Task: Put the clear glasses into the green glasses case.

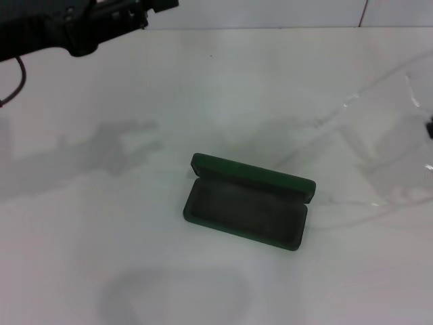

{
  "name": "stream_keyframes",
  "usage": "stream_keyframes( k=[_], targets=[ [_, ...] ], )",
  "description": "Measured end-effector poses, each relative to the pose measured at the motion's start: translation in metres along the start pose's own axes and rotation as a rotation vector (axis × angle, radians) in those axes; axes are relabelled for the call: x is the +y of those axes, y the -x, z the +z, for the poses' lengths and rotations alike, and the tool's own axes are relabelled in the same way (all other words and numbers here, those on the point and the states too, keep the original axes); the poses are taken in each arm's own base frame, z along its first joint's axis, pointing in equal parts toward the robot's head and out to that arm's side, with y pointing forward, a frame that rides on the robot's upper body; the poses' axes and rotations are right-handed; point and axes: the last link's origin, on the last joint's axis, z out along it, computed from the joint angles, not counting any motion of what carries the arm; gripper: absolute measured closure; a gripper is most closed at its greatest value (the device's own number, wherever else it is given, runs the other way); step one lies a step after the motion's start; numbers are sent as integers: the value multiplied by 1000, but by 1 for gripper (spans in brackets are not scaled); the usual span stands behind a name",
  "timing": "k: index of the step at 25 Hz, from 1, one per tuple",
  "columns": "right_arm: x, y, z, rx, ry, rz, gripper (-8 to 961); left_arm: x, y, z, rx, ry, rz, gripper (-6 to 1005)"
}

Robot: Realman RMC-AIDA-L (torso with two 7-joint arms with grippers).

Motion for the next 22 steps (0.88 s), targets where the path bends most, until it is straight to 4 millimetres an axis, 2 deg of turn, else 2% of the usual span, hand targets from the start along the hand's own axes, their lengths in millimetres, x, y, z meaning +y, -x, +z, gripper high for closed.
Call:
stream_keyframes(
  k=[5, 8, 14, 22],
  targets=[
    [14, -1, 8, -308, 166, -227, 831, -1, 9, 9, 12, 53, -55, 574],
    [14, -3, 21, -450, 229, -262, 831, 2, 10, 13, 16, 81, -64, 602],
    [13, -8, 59, -540, 307, -276, 832, 8, 12, 17, 81, 149, -101, 641],
    [22, 22, 106, -561, 439, -295, 833, 13, 15, 31, 76, 231, -59, 721]
  ],
)
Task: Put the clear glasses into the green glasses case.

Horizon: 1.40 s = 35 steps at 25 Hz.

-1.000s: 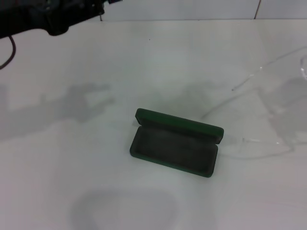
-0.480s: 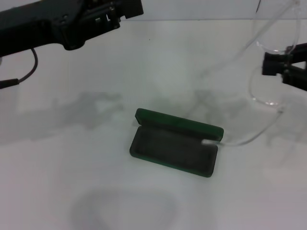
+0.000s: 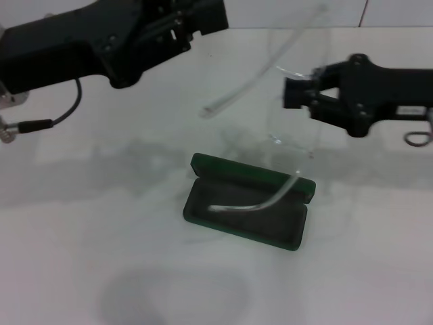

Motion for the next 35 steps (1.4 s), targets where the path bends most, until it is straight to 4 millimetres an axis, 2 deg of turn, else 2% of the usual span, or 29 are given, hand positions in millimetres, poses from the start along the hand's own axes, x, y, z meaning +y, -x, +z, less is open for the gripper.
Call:
stream_keyframes(
  k=[8, 12, 18, 23, 35],
  targets=[
    [-8, 10, 51, 55, 71, -59, 834, -1, 1, 8, -12, 38, 28, 902],
    [-9, 15, 63, 76, 91, -89, 834, -3, 3, 8, -14, 37, 30, 908],
    [-8, 23, 66, 39, 108, -104, 835, -12, 11, 7, -19, 30, -3, 916],
    [-7, 29, 61, -15, 106, -113, 835, -14, 16, 7, -14, 26, -2, 919],
    [-2, 33, 57, -53, 134, -103, 836, -17, 26, -1, 20, -15, 16, 920]
  ],
)
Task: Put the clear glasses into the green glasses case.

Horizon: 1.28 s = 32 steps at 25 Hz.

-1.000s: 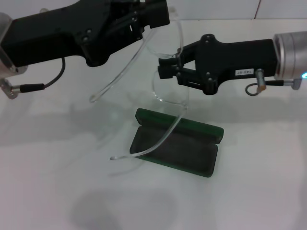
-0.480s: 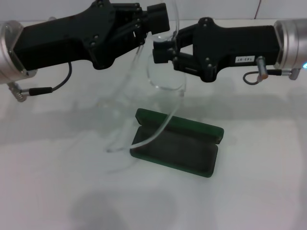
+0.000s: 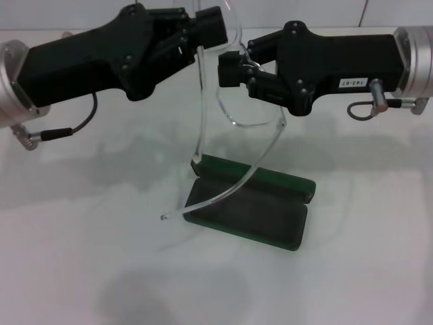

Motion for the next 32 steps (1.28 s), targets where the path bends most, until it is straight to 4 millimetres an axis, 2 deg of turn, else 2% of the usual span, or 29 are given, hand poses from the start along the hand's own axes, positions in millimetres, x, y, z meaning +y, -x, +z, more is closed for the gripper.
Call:
stream_keyframes(
  k=[9, 20, 32],
  targets=[
    [2, -1, 1, -6, 13, 8, 836, 0, 6, -2, 24, -12, -7, 920],
    [1, -9, -4, -6, -31, 24, 836, 9, 6, -2, 34, 46, -1, 921],
    [4, -7, -5, -35, -23, 17, 836, 8, 9, -3, 41, 31, 0, 922]
  ],
)
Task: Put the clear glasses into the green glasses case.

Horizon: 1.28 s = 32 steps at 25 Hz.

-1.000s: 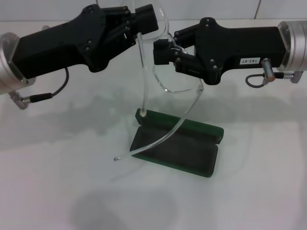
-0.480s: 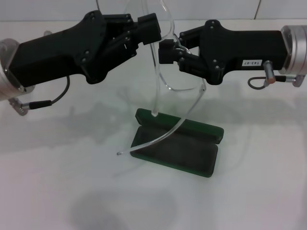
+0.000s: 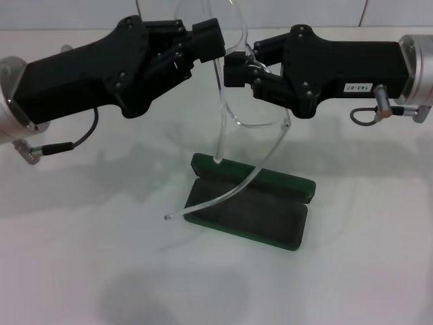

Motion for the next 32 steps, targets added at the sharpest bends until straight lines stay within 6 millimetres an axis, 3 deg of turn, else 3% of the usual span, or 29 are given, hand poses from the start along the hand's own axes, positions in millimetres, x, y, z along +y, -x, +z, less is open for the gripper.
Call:
stream_keyframes(
  k=[32],
  targets=[
    [4, 6, 3, -37, 35, -7, 837, -6, 10, 0, 8, -36, -10, 924]
  ],
)
